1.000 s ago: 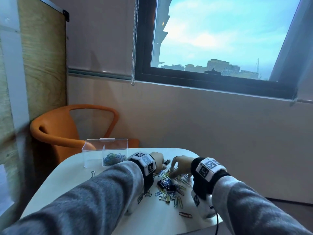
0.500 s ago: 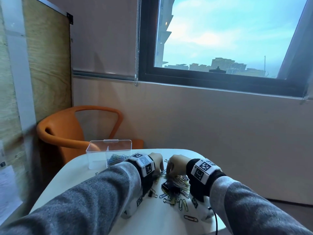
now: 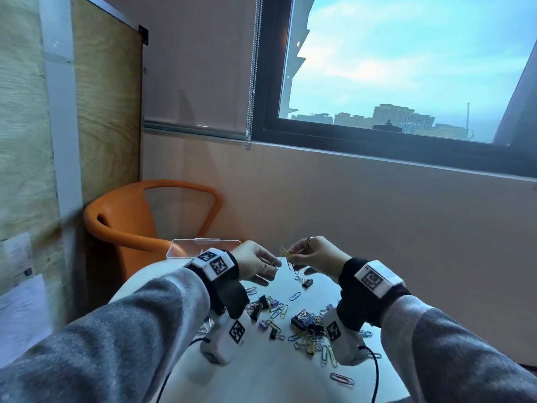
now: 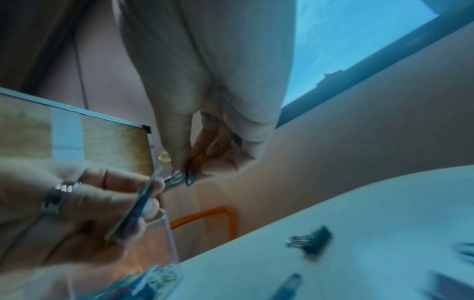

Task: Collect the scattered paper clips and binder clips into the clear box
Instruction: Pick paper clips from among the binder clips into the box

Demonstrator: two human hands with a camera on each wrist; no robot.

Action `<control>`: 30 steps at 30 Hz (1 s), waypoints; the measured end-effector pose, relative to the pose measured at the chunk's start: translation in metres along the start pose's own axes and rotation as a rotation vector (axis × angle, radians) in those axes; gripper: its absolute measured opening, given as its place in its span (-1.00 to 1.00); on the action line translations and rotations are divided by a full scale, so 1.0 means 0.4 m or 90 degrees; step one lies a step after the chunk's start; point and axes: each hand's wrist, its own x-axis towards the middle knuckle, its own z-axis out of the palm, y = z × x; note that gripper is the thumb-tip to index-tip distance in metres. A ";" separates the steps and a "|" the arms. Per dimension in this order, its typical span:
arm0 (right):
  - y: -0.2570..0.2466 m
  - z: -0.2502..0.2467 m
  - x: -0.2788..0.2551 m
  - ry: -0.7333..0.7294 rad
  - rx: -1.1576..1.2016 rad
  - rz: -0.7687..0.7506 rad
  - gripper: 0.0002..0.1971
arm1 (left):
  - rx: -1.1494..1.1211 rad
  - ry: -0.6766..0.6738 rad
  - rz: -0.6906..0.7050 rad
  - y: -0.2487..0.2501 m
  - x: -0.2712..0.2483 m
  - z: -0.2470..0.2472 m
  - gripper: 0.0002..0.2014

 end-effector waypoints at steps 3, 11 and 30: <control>-0.055 0.045 0.036 0.059 -0.072 -0.079 -0.90 | -0.039 0.071 0.046 0.003 -0.033 -0.066 -0.85; -0.144 0.217 0.156 0.171 -0.227 -0.178 -0.88 | 0.074 0.347 0.163 -0.046 -0.049 -0.220 -0.77; -0.057 0.141 0.062 -0.090 -0.409 -0.068 -0.76 | 0.378 0.285 0.200 -0.108 -0.012 -0.158 -0.81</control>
